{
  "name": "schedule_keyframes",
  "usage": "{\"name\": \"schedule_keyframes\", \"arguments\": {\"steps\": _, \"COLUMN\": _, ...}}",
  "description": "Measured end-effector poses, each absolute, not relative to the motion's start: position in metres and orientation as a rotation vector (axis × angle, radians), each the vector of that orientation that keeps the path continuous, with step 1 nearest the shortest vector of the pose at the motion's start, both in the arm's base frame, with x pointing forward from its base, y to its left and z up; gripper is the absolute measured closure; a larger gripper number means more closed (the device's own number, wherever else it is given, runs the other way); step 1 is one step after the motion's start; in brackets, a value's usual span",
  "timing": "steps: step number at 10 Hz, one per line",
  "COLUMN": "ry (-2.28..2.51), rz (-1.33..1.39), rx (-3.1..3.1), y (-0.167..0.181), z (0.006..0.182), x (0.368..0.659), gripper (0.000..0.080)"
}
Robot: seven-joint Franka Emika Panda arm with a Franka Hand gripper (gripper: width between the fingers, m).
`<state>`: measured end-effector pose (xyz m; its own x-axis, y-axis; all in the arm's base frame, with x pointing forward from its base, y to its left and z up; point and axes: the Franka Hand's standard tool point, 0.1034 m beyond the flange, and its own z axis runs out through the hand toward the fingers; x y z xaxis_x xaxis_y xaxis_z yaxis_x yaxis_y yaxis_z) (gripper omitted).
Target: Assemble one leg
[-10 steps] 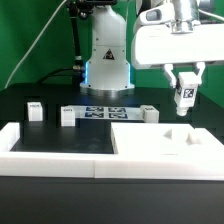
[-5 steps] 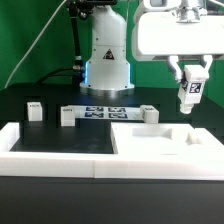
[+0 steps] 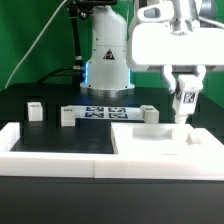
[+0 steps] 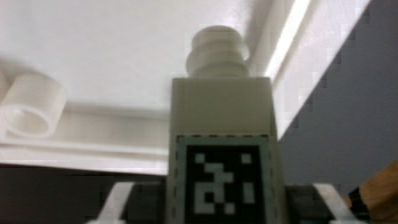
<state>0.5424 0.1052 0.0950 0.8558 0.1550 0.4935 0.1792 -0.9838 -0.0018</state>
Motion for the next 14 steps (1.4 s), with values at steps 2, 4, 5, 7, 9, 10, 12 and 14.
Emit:
{"name": "schedule_keyframes", "arguments": {"steps": 2, "ry": -0.253, "rz": -0.825, "rx": -2.971, "y": 0.102, "z": 0.093, "x": 0.576, "gripper": 0.0509}}
{"name": "schedule_keyframes", "arguments": {"steps": 4, "ry": -0.253, "rz": -0.844, "rx": -2.959, "y": 0.109, "z": 0.095, "x": 0.593, "gripper": 0.0509}}
{"name": "schedule_keyframes", "arguments": {"steps": 5, "ry": -0.255, "rz": -0.846, "rx": -2.957, "y": 0.11, "z": 0.096, "x": 0.594, "gripper": 0.0509}}
{"name": "schedule_keyframes", "arguments": {"steps": 7, "ry": -0.254, "rz": -0.844, "rx": -2.958, "y": 0.11, "z": 0.095, "x": 0.593, "gripper": 0.0509}}
{"name": "schedule_keyframes", "arguments": {"steps": 9, "ry": -0.251, "rz": -0.851, "rx": -2.958, "y": 0.108, "z": 0.095, "x": 0.594, "gripper": 0.0509}}
{"name": "schedule_keyframes", "arguments": {"steps": 10, "ry": -0.251, "rz": -0.851, "rx": -2.956, "y": 0.11, "z": 0.092, "x": 0.597, "gripper": 0.0509}}
{"name": "schedule_keyframes", "arguments": {"steps": 12, "ry": -0.246, "rz": -0.869, "rx": -2.949, "y": 0.111, "z": 0.089, "x": 0.612, "gripper": 0.0509}}
{"name": "schedule_keyframes", "arguments": {"steps": 14, "ry": -0.24, "rz": -0.875, "rx": -2.944, "y": 0.114, "z": 0.089, "x": 0.618, "gripper": 0.0509}}
